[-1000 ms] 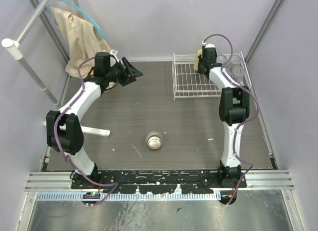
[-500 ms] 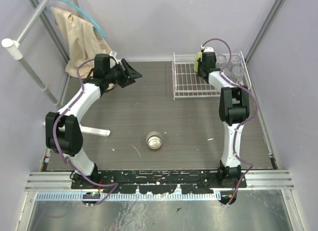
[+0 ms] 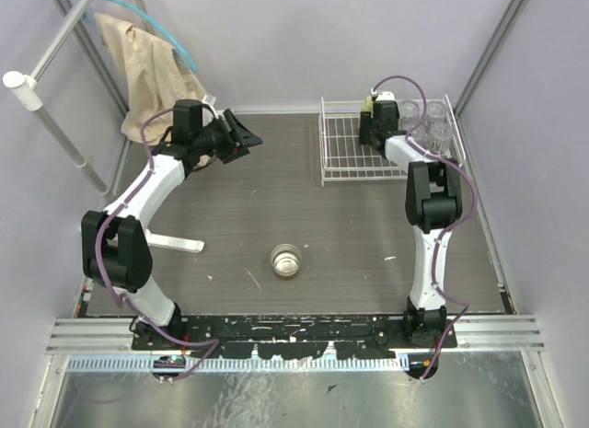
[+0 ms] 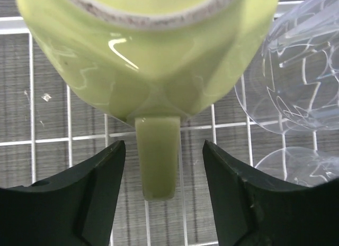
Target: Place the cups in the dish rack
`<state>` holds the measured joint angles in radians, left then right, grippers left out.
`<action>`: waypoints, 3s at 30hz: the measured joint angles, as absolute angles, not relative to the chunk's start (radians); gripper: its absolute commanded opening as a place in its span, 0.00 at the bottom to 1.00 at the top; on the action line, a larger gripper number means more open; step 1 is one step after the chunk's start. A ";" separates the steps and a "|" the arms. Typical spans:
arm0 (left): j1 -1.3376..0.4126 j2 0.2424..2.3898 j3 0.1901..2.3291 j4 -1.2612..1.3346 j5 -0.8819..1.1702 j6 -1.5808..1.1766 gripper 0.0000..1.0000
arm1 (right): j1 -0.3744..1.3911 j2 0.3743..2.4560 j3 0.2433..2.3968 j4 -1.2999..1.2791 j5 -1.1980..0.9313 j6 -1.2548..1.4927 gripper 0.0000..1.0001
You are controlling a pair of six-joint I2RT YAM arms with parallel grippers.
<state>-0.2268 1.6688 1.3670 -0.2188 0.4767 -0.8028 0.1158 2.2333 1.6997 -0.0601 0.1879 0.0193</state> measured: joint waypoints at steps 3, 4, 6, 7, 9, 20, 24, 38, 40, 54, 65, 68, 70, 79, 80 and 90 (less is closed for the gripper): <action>-0.227 1.665 1.367 -0.247 0.474 -0.786 0.68 | 0.116 2.223 1.679 -0.052 0.203 0.021 0.74; -0.227 1.663 1.367 -0.261 0.472 -0.778 0.69 | 0.116 2.213 1.666 -0.048 0.207 0.021 0.74; -0.227 1.660 1.367 -0.289 0.465 -0.762 0.68 | 0.116 2.184 1.640 -0.046 0.212 0.023 0.74; -0.227 1.657 1.367 -0.310 0.459 -0.752 0.68 | 0.116 2.166 1.627 -0.045 0.213 0.024 0.74; -0.228 1.650 1.370 -0.368 0.443 -0.727 0.67 | 0.116 2.127 1.603 -0.041 0.216 0.027 0.74; -0.377 1.643 1.406 -0.754 0.295 -0.601 0.67 | 0.139 1.879 1.560 -0.039 0.216 0.067 0.74; -0.513 1.640 1.402 -0.830 0.230 -0.569 0.67 | 0.155 1.787 1.541 -0.041 0.216 0.096 0.73; -0.719 1.615 1.312 -0.894 0.158 -0.476 0.54 | 0.162 1.403 1.353 -0.171 0.119 0.244 0.73; -0.733 1.613 1.312 -0.897 0.153 -0.464 0.53 | 0.162 1.364 1.314 -0.189 0.110 0.256 0.73; -0.793 1.607 1.235 -0.891 0.104 -0.426 0.47 | 0.162 1.276 1.237 -0.249 0.102 0.278 0.73; -0.829 1.636 1.223 -0.849 0.089 -0.430 0.40 | 0.162 1.276 1.235 -0.260 0.091 0.279 0.73; -0.836 1.655 1.224 -0.848 0.083 -0.431 0.37 | 0.162 1.276 1.234 -0.260 0.091 0.279 0.73; -0.841 1.664 1.224 -0.846 0.077 -0.433 0.36 | 0.162 1.276 1.232 -0.260 0.091 0.279 0.73; -0.849 1.683 1.227 -0.845 0.059 -0.441 0.10 | 0.162 1.276 1.224 -0.264 0.081 0.279 0.74; -0.849 1.684 1.233 -0.847 0.052 -0.438 0.09 | 0.162 1.276 1.224 -0.263 0.077 0.279 0.74; -0.727 1.707 1.474 -0.875 0.183 -0.427 0.00 | 0.158 1.337 1.306 -0.327 -0.060 0.274 0.81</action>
<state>-0.7273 1.7065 1.4738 -0.8745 0.1833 -0.4271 0.1577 1.3373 1.3060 -0.3271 -0.0601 0.2741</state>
